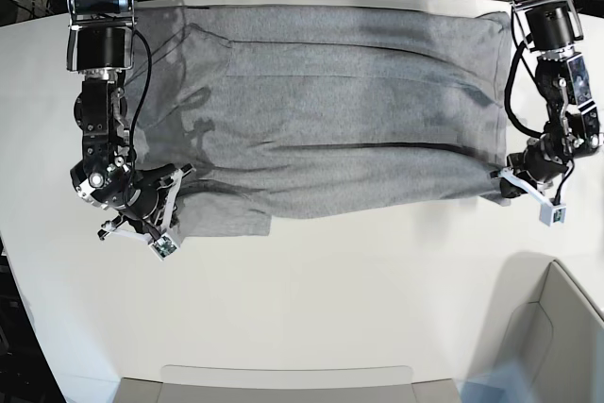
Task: Fold the T-shirt properly
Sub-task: 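Fold the hem up over the shirt toward the collar edge with both grippers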
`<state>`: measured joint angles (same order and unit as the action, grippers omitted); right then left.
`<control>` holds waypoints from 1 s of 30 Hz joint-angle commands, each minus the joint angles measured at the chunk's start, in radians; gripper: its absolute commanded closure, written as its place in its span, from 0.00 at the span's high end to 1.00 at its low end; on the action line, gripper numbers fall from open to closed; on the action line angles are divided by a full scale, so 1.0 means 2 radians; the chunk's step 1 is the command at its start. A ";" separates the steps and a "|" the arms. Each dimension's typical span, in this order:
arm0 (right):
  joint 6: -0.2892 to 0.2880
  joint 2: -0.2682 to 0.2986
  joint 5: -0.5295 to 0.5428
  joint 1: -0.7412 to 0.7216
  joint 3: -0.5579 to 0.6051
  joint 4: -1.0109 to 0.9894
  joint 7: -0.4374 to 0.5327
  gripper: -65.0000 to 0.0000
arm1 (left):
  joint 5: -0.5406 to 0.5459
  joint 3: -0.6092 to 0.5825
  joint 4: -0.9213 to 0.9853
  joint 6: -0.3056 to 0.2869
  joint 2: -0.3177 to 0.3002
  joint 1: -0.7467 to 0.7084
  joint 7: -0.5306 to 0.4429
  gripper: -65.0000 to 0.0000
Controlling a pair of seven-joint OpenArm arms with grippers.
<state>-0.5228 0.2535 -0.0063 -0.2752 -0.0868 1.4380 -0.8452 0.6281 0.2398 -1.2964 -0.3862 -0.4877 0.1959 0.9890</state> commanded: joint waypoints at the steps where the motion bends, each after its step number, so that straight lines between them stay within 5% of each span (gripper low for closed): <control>1: 0.002 0.003 0.003 -0.005 -0.015 0.026 -0.001 0.00 | 0.003 0.003 -0.013 -0.001 -0.010 0.004 -0.001 0.00; 6: 0.002 -0.007 0.003 0.026 -0.067 0.091 -0.038 0.00 | 0.002 0.003 -0.062 -0.001 -0.010 -0.032 0.001 0.00; 14: 0.002 0.003 0.003 0.096 -0.075 0.153 -0.040 0.00 | 0.004 0.035 -0.108 -0.001 -0.010 -0.088 0.001 0.00; 20: 0.002 -0.001 0.004 0.137 -0.102 0.198 -0.040 0.00 | 0.004 0.074 -0.171 -0.001 -0.008 -0.111 0.054 0.00; 30: 0.002 0.002 0.080 0.210 -0.160 0.259 -0.040 0.00 | 0.005 0.076 -0.231 -0.001 -0.008 -0.152 0.084 0.00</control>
<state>-0.5228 0.2436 0.1436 0.1585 -0.4019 1.9362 -0.9455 0.6289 0.3836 -1.7401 -0.3893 -0.4828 -0.1196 1.1736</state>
